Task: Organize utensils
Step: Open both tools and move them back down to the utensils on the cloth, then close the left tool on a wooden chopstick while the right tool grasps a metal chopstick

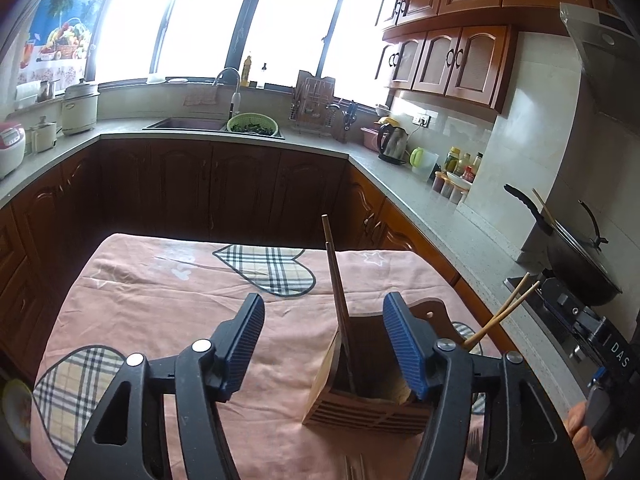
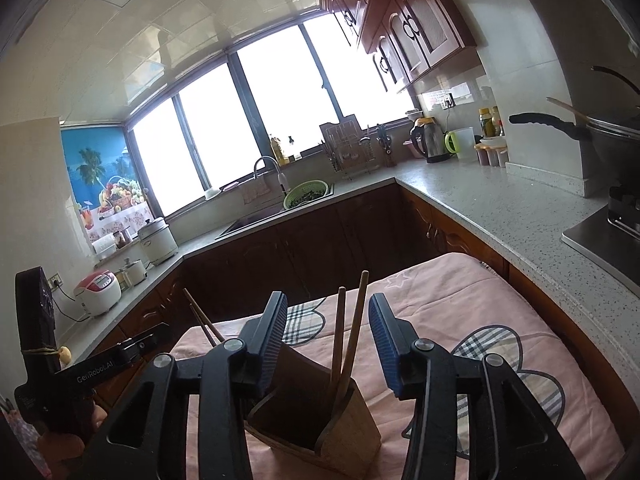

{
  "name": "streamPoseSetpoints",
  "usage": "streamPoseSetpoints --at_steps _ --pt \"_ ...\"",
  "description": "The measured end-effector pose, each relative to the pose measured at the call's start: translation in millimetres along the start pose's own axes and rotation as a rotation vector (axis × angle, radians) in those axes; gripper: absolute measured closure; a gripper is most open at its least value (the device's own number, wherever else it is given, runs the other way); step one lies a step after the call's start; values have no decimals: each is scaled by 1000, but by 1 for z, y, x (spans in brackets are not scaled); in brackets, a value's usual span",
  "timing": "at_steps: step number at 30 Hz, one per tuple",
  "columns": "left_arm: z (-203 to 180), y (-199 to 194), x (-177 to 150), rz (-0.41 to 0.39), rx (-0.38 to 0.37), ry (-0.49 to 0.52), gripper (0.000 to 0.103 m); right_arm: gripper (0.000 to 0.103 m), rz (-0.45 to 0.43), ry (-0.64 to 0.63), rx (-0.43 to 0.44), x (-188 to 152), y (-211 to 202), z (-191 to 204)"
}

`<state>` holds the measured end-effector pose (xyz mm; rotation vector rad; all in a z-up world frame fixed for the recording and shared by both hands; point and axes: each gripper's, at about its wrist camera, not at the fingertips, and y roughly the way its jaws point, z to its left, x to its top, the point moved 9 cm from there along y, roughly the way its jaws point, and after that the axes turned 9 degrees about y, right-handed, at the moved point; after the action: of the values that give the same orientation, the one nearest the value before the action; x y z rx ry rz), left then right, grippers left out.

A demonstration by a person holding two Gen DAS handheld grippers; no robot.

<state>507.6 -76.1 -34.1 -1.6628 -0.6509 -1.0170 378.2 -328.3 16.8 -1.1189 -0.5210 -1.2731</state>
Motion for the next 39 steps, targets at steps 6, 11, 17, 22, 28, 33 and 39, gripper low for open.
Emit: streamPoseSetpoints --at_steps 6,11,17,22,28,33,39 --pt "22 -44 -26 43 43 -34 24 28 -17 14 21 -3 -26 2" --pt "40 -83 -54 90 82 -52 24 28 21 2 33 -20 -45 6" --pt "53 -126 -82 134 100 -78 24 28 76 -24 37 -45 -66 14" --pt "64 -152 -103 170 124 -81 24 28 113 -32 43 -67 -82 17" --pt "71 -166 -126 227 158 -84 26 28 156 -34 45 -91 -90 20" --pt "79 -168 -136 256 165 -92 26 28 187 -42 42 -111 -92 22" --pt "80 -169 -145 274 168 -95 26 28 206 -54 39 -123 -92 28"
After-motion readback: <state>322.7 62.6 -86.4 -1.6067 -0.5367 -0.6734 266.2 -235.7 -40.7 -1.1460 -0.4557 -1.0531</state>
